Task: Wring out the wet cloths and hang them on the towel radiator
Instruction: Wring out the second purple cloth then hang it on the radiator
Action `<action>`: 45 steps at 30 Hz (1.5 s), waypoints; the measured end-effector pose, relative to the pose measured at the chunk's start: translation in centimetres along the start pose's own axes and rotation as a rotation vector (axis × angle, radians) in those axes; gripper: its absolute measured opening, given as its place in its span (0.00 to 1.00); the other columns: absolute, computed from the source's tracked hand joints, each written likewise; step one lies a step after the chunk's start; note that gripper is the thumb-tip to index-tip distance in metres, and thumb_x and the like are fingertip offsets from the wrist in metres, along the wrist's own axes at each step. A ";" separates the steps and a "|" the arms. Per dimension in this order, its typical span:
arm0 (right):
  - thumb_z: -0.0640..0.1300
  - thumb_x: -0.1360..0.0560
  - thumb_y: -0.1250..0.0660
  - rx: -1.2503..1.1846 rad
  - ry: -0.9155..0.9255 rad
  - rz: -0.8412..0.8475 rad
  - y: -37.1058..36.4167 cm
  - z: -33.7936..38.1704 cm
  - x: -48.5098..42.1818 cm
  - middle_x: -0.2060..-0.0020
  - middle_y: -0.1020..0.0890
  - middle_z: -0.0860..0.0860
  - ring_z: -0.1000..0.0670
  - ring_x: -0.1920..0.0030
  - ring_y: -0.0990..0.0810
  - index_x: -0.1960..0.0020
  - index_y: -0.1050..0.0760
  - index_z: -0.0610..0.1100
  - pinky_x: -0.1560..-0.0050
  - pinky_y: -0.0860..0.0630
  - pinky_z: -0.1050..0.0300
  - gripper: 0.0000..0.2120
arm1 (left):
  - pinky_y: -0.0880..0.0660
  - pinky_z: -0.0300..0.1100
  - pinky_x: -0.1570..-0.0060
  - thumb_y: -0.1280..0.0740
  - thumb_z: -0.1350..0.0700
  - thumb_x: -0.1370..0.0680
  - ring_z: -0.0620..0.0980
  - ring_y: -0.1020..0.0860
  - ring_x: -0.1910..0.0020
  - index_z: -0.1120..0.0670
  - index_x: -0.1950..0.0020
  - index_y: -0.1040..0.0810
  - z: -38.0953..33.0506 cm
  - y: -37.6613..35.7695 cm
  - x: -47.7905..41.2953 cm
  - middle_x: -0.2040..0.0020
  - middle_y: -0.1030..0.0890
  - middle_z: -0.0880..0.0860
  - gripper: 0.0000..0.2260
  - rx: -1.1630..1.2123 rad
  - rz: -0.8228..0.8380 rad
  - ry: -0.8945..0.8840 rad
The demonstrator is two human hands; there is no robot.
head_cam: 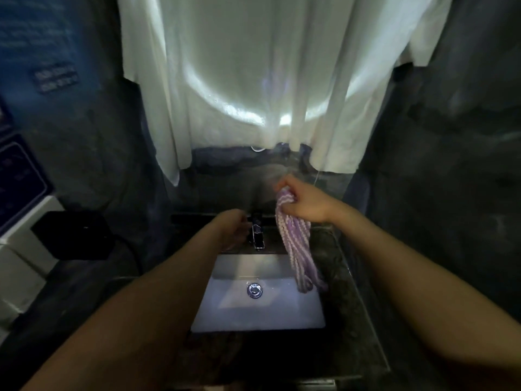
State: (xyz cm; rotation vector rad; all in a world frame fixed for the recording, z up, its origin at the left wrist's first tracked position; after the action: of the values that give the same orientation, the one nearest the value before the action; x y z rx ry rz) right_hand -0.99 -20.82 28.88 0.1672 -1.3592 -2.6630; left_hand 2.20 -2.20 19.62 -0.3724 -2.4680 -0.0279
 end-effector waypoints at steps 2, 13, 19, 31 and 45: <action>0.43 0.28 0.30 -0.026 -0.026 -0.016 0.4 -0.4 -0.1 0.46 0.22 0.51 0.52 0.48 0.21 0.42 0.29 0.56 0.52 0.28 0.60 0.17 | 0.33 0.39 0.63 0.42 0.60 0.19 0.46 0.27 0.64 0.52 0.48 0.26 -0.3 -1.1 -0.6 0.59 0.23 0.51 0.07 -0.117 0.056 -0.094; 0.48 0.26 0.31 -0.290 -0.011 -0.139 3.3 3.2 -2.0 0.46 0.18 0.48 0.50 0.48 0.17 0.36 0.30 0.55 0.47 0.19 0.53 0.20 | 0.36 0.50 0.26 0.19 0.45 0.41 0.52 0.37 0.25 0.45 0.19 0.54 -0.1 -4.1 -1.6 0.22 0.44 0.51 0.59 -0.805 0.160 -0.715; 0.48 0.25 0.30 -0.492 -0.015 -0.319 5.6 3.5 -2.0 0.50 0.18 0.44 0.47 0.51 0.16 0.38 0.27 0.52 0.50 0.18 0.52 0.16 | 0.24 0.42 0.47 0.34 0.52 0.20 0.47 0.20 0.44 0.46 0.31 0.31 -2.6 -3.2 -0.1 0.43 0.20 0.49 0.18 -0.583 -0.043 -0.860; 0.54 0.17 0.46 -1.532 -0.543 -0.373 -8.8 -7.6 2.1 0.50 0.14 0.42 0.40 0.43 0.19 0.42 0.19 0.41 0.48 0.21 0.53 0.22 | 0.19 0.48 0.47 0.35 0.67 0.22 0.54 0.17 0.49 0.56 0.42 0.20 -3.6 -6.5 0.4 0.49 0.16 0.56 0.11 0.127 -0.025 -0.580; 0.61 0.24 0.38 -2.081 -0.434 -0.177 -12.7 -4.7 1.8 0.36 0.20 0.42 0.42 0.35 0.22 0.32 0.23 0.44 0.36 0.26 0.45 0.28 | 0.19 0.53 0.52 0.29 0.58 0.31 0.63 0.19 0.41 0.59 0.28 0.29 0.2 -6.4 -1.0 0.37 0.21 0.66 0.31 0.505 0.122 -0.225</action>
State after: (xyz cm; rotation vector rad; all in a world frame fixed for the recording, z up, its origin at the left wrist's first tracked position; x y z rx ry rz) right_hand -2.97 -17.48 15.81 -0.5270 1.7332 -2.7174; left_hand 1.11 -8.61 19.25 -0.3137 -2.5494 0.7076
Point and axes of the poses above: each hand's wrist, its own x-axis away from the middle knuckle, its own y-axis out of the back of the hand, z = x × y, the point moved 4 cm from there along -x, towards the middle knuckle
